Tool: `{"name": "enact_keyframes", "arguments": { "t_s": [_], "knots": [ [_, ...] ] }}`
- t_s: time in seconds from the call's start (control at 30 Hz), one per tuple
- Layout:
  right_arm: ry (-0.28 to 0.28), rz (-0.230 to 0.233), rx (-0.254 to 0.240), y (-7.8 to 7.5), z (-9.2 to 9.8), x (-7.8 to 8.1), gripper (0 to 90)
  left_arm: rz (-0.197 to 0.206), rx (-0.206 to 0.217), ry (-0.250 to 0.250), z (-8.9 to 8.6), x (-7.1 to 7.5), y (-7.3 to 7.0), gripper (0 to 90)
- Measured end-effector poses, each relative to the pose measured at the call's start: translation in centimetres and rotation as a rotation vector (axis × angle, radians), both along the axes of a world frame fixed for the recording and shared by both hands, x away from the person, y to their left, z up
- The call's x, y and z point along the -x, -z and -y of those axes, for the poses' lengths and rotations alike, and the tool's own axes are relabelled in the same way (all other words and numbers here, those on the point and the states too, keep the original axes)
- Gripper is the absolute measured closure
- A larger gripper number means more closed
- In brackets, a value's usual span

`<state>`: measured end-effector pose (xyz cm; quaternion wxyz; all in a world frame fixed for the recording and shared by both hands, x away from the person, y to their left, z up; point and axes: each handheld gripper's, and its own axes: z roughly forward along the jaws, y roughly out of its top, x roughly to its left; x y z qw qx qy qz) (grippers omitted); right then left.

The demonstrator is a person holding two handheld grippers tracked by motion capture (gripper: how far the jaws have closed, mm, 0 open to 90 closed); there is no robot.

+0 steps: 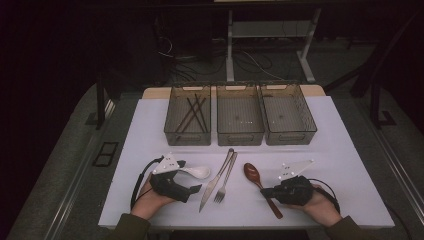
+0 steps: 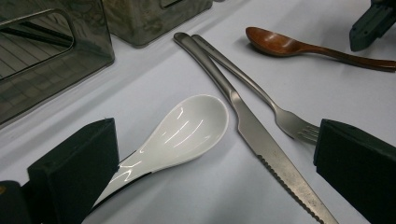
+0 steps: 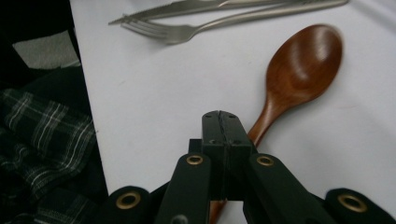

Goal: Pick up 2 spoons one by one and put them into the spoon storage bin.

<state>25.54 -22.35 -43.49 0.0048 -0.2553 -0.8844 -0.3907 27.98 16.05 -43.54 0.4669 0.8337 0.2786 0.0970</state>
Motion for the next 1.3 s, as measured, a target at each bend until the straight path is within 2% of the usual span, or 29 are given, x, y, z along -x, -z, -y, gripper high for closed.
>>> {"name": "enact_keyframes", "arguments": {
  "t_s": [0.23, 0.77, 1.3],
  "knots": [
    [-0.028, -0.017, 0.05, 0.6, -0.6, 0.6, 89.2, -0.002, -0.003, 0.001, 0.0, 0.0, 0.1, 0.0],
    [-0.034, -0.017, 0.095, 0.5, -0.4, 0.9, 89.3, 0.001, -0.005, 0.002, 0.1, 0.0, 0.1, 0.0],
    [0.033, 0.022, 0.148, 0.2, 1.1, 0.5, 89.3, 0.003, -0.009, 0.006, 0.2, 0.0, 0.0, 0.0]
  ]
}}
